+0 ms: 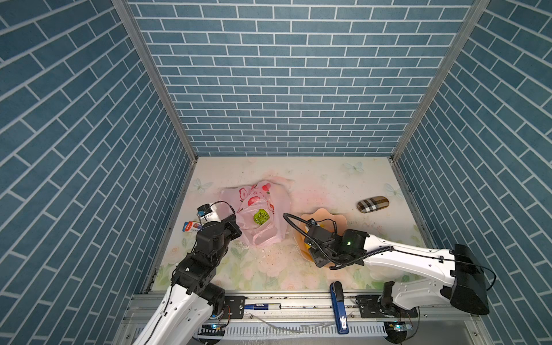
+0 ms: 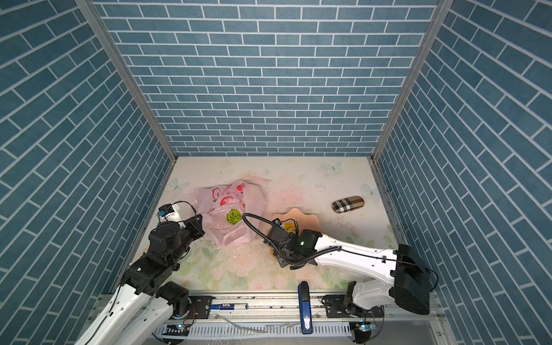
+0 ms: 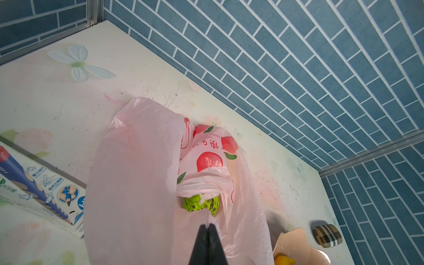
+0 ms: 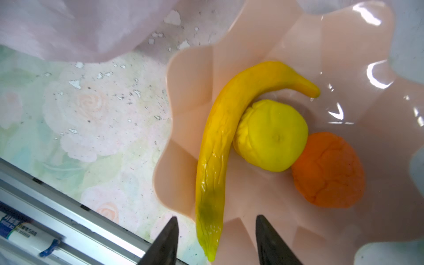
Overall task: Take fruits out of the plastic bag
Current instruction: Place the fruit on the plate, then pick up the fruit from the plastic bag.
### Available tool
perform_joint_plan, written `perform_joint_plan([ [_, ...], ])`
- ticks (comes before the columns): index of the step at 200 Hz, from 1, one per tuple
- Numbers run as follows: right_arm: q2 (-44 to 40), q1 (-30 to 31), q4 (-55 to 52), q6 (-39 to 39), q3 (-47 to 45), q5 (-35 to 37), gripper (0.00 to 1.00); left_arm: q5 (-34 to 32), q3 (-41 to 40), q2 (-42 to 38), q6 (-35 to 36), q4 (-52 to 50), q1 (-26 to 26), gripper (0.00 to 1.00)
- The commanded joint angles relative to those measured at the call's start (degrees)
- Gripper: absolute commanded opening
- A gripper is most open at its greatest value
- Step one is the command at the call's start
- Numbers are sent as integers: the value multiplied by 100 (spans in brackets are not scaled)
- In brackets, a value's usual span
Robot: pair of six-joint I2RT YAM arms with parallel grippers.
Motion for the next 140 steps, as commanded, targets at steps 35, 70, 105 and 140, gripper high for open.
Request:
perform_joint_plan([
  [35,775,-359,257,-836,1517,-101,55,171,190,56,215,-105,1,0],
  [70,1725,-544,669,-1141,2601,-737,54,243,200,17,318,-195,1,0],
  [105,2706,-575,752,-1253,3650,-1338,50,234,155,-120,356,-371,5,0],
  [140,3463,-572,777,-1140,4471,-1872,45,201,75,-231,388,-480,6,0],
])
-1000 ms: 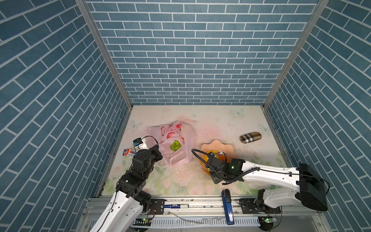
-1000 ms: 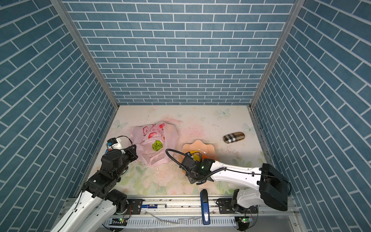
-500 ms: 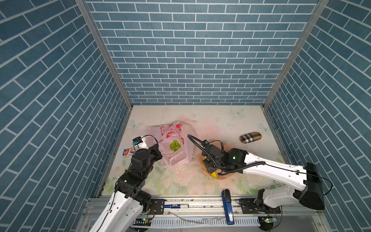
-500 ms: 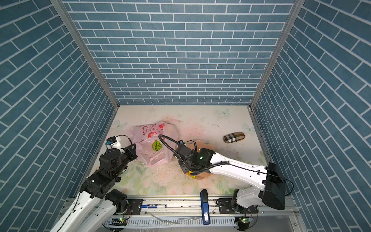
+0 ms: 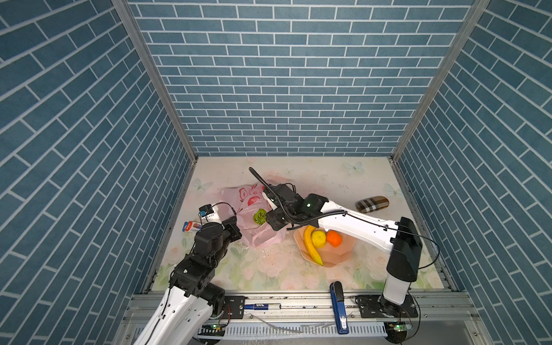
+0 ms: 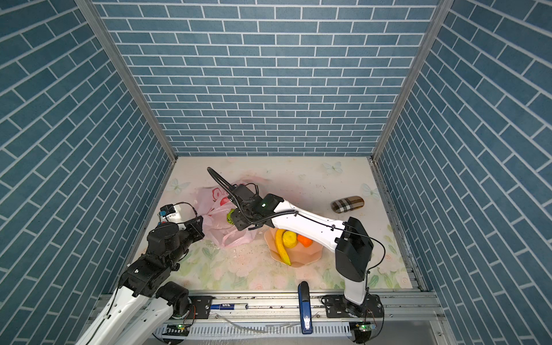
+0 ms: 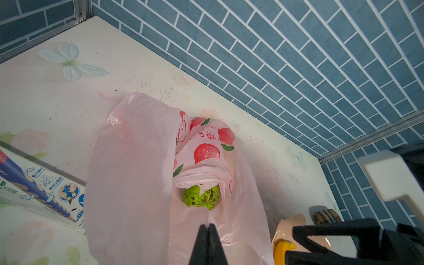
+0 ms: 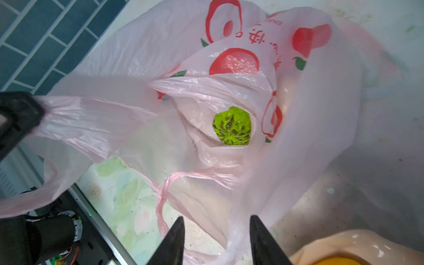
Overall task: Take fruits out of the plastic bag
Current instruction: Pick up the fruit from the plastic bag.
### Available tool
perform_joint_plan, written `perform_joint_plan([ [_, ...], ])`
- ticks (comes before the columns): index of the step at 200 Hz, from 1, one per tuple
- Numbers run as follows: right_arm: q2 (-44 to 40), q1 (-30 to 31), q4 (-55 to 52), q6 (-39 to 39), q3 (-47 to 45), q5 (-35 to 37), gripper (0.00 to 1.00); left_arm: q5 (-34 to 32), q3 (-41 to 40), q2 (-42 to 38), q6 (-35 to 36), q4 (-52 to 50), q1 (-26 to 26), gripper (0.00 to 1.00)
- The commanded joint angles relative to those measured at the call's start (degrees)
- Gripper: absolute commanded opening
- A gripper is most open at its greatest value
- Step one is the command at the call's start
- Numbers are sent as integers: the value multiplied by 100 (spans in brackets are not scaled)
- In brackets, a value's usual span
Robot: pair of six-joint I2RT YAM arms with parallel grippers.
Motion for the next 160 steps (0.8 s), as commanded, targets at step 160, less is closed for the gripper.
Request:
perform_joint_plan([
  [160,1987,-392,-194,-116,1719,-279,57,60,57,-266,180,-353,8,0],
])
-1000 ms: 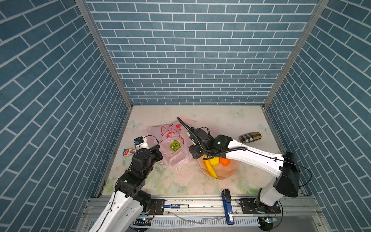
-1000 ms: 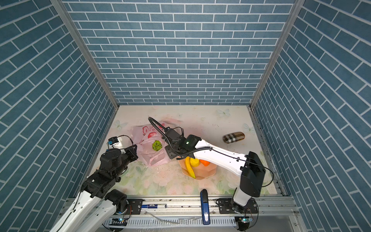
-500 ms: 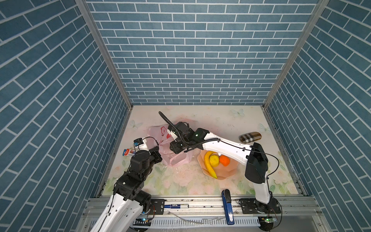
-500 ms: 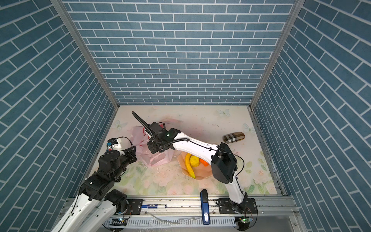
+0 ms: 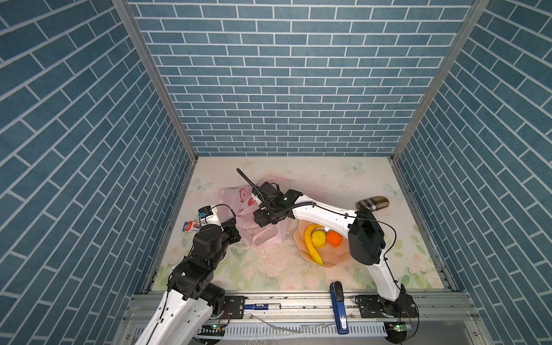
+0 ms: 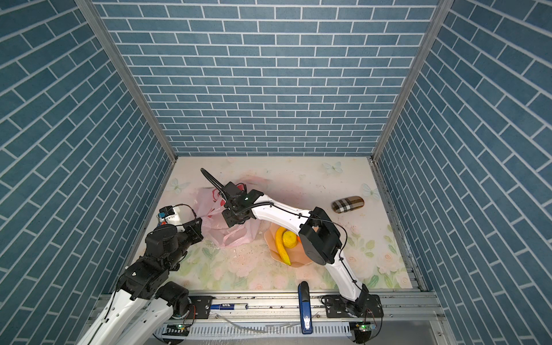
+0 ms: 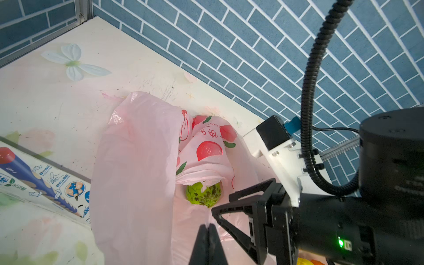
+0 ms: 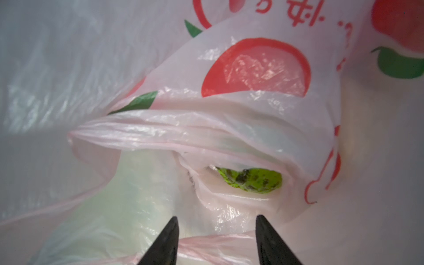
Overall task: Take fruits out of the plastic bag
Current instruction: Pick up the fruit from the plastic bag.
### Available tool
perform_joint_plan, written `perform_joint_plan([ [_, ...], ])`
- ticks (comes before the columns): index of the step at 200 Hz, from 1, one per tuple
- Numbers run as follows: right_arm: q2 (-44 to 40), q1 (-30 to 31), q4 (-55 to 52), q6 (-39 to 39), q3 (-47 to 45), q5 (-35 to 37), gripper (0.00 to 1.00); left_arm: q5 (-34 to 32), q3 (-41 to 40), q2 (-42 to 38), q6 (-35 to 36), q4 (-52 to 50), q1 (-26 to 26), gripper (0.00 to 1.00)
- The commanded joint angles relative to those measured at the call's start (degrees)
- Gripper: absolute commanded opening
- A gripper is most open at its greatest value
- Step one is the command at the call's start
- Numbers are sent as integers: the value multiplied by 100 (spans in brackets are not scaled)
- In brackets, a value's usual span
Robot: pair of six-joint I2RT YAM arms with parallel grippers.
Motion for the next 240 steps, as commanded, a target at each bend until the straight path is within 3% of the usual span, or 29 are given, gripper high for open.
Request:
perform_joint_plan([
  [1,207,-61,-108,-112,363,116,57,36,53,-97,101,-150,8,0],
  [240,678,-86,-251,-125,951,-25,60,563,-251,14,-192,398,2,0],
])
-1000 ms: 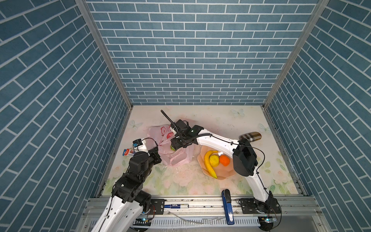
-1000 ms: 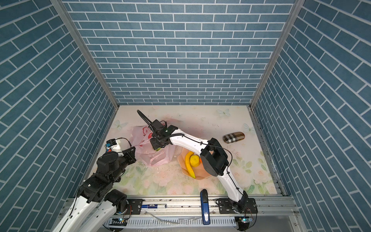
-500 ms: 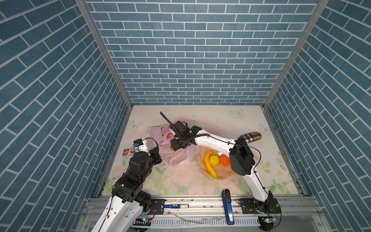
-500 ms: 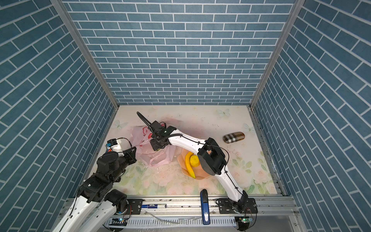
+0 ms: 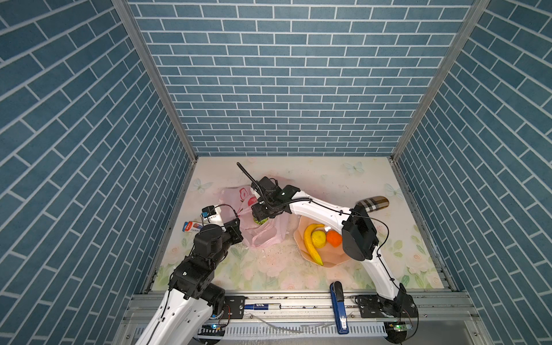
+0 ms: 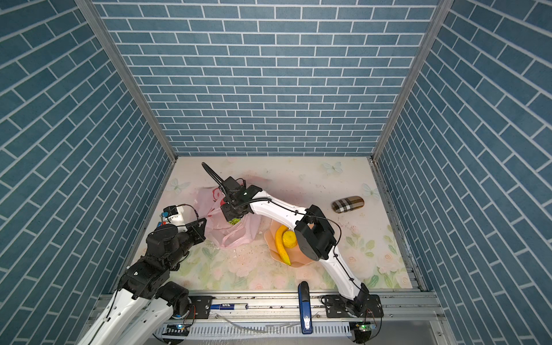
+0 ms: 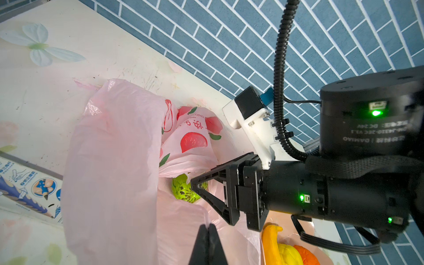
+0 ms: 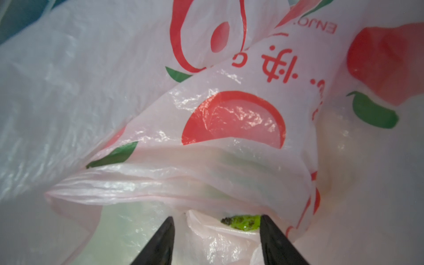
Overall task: Take fruits out of the plastic bag
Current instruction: Pick up the fruit from the plastic bag.
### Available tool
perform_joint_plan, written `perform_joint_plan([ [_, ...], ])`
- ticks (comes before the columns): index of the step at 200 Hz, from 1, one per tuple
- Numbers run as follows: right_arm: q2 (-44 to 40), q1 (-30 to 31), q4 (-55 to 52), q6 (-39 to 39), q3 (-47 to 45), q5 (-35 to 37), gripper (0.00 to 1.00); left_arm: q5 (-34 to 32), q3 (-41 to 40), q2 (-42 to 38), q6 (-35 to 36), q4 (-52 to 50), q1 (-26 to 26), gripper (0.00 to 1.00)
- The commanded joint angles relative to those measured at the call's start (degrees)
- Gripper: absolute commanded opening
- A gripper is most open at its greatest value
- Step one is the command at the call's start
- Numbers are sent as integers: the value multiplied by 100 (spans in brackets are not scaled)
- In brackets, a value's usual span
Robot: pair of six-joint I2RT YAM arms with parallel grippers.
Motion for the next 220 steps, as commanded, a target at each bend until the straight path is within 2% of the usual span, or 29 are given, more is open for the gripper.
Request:
perform_joint_plan([
  [1,190,26,-172,-77,271,-3,60,63,-126,-26,-65,141,5,0],
  [93,523,16,-235,-125,516,59,60,111,-195,2,-116,230,1,0],
  [164,955,-27,-322,-165,949,24,64,58,-258,-97,-118,84,8,0],
  [205,1019,-22,-33,-74,1007,-117,65,29,-295,-176,-138,-5,0,0],
  [220,974,-27,130,-46,922,-402,66,25,-319,-202,-140,-14,8,0],
])
